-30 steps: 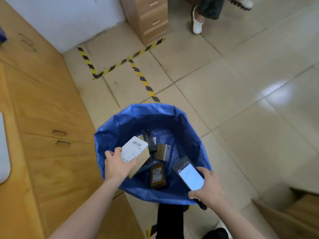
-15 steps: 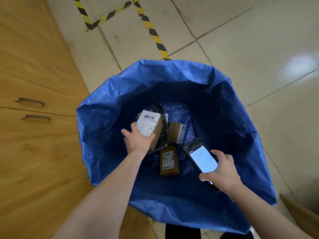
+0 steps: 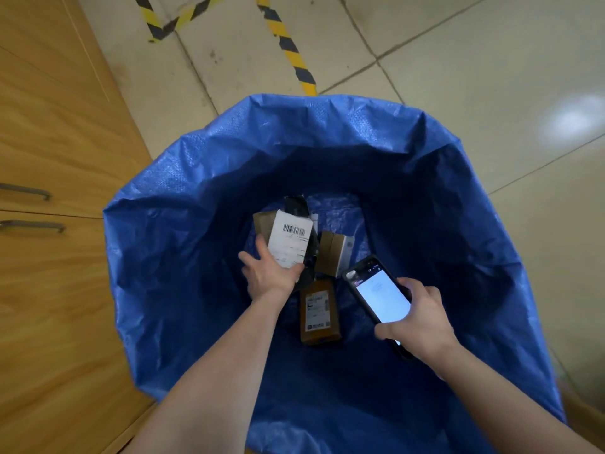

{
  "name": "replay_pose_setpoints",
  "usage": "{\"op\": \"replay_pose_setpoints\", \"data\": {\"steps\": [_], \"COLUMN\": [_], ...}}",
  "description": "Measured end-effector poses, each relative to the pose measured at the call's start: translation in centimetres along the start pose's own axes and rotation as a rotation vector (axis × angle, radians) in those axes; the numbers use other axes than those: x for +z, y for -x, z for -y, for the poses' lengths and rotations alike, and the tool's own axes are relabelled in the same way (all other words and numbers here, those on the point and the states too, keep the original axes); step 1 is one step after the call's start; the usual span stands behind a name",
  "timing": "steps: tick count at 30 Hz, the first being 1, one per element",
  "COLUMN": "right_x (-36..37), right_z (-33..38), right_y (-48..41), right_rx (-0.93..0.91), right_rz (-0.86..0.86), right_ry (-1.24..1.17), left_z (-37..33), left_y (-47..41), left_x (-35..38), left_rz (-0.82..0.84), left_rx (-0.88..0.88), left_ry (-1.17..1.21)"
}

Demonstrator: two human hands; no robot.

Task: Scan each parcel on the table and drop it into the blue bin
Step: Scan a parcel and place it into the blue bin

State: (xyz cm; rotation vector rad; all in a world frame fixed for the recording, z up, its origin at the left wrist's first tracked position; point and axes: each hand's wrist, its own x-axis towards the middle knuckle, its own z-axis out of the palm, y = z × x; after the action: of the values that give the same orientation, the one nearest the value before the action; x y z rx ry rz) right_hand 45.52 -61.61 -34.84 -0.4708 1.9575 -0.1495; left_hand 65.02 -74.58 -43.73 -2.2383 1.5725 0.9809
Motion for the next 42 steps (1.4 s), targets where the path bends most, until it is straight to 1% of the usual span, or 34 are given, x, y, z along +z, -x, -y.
{"op": "replay_pose_setpoints", "data": {"steps": [4,7,11,15,19,22,24,27,30,35,38,42], "right_x": [-2.0,-3.9,-7.1,-11.1,-16.3,-20.3,-23.0,-26.5,-29.6,-34.5,-37.1,-39.3], "right_z": [0.6,1.1,1.3,-0.5,-3.8,-7.3,-10.4,-15.6,-21.2,-30.8,-36.0,-41.9], "right_y": [1.9,3.9,7.7,12.4,17.3,21.2,23.8,27.3,30.8,36.6,39.8,43.4], "right_rx": [-0.018,-0.037,-0.074,-0.106,-0.079,-0.074,-0.058,-0.028,0.002,0.034,0.072,0.151], "right_rz": [-0.020,-0.049,-0.093,-0.148,-0.242,-0.353,-0.417,-0.514,-0.603,-0.709,-0.780,-0.879], "right_ry": [-0.010,-0.025,-0.065,-0.131,-0.220,-0.302,-0.316,-0.342,-0.391,-0.483,-0.538,-0.604], "left_z": [-1.1,-2.3,-4.2,-6.3,-9.6,-13.4,-16.0,-19.9,-23.8,-30.2,-33.6,-36.6], "left_y": [1.6,3.3,6.8,11.7,17.7,23.0,27.1,33.3,39.3,49.6,55.6,63.0], "left_x": [-2.3,-4.7,-8.1,-10.4,-11.5,-11.7,-11.4,-10.3,-8.4,-3.5,0.5,5.5], "left_rz": [0.013,-0.020,-0.002,0.018,0.045,0.034,0.041,0.076,0.140,0.208,0.246,0.306], "left_rx": [0.039,0.102,0.189,0.331,0.519,0.673,0.766,0.906,1.007,1.202,1.339,1.445], "left_ry": [-0.087,-0.162,-0.190,-0.192,-0.176,-0.215,-0.253,-0.249,-0.244,-0.204,-0.238,-0.254]}}
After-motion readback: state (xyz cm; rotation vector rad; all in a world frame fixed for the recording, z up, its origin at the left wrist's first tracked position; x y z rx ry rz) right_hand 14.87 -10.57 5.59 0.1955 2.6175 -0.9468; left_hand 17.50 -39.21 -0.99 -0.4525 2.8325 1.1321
